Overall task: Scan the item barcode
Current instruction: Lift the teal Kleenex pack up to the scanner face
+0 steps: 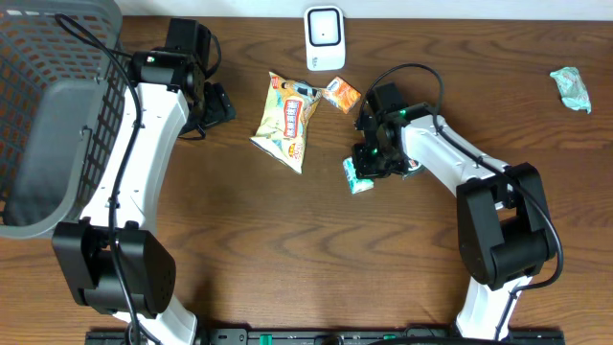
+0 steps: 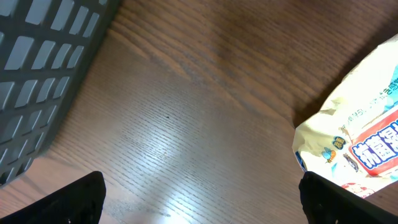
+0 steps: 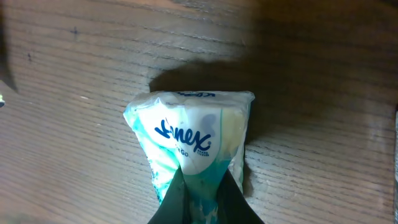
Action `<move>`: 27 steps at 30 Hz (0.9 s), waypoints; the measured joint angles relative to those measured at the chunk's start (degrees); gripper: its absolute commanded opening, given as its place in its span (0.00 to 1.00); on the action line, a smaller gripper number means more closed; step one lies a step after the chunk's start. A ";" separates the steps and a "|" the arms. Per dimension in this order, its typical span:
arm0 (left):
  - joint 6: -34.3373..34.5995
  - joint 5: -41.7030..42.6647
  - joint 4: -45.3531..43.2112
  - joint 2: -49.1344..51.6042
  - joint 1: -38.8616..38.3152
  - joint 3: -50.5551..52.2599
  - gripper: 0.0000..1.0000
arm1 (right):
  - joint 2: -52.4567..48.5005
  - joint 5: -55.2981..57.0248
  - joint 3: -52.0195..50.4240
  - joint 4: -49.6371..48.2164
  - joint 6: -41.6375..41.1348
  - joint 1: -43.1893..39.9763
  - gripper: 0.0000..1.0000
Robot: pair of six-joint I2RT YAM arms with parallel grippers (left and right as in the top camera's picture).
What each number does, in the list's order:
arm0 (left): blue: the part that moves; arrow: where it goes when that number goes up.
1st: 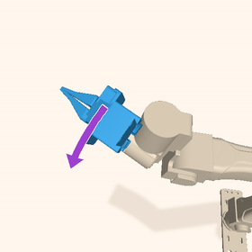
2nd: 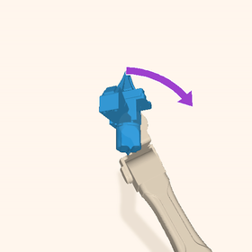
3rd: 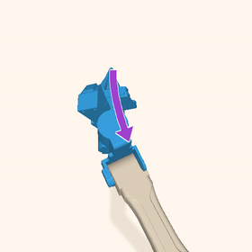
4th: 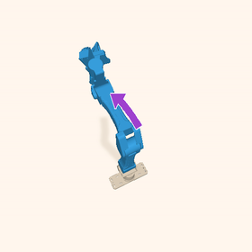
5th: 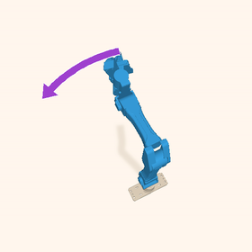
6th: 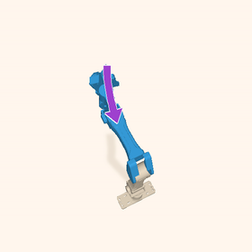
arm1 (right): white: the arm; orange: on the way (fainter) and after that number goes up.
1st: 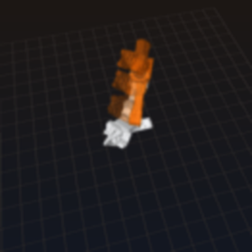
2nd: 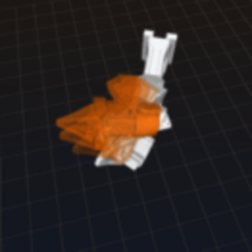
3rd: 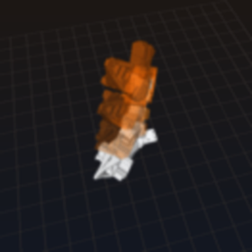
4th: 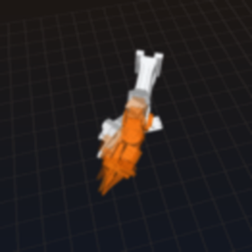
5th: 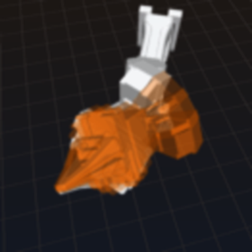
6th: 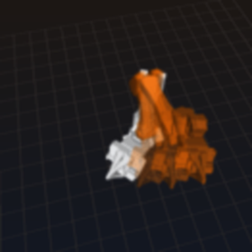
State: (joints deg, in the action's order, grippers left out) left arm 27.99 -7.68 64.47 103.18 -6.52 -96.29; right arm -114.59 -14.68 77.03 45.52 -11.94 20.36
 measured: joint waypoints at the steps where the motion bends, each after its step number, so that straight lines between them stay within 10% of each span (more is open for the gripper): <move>1: 0.00 0.00 0.00 0.00 0.00 0.00 0.98 | 0.00 -1.01 -0.04 -0.13 0.50 -0.15 0.01; 14: 0.00 0.00 -0.02 0.00 0.00 0.00 0.98 | -0.04 -49.92 0.46 -0.39 17.70 -12.13 0.01; 27: 0.00 0.00 -0.02 0.00 0.00 0.00 0.98 | -0.04 -71.01 0.81 -9.70 17.35 -15.85 0.01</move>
State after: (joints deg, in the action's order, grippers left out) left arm 27.99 -7.68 64.45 103.18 -6.52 -96.29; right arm -114.63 -85.69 77.84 35.81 5.41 4.51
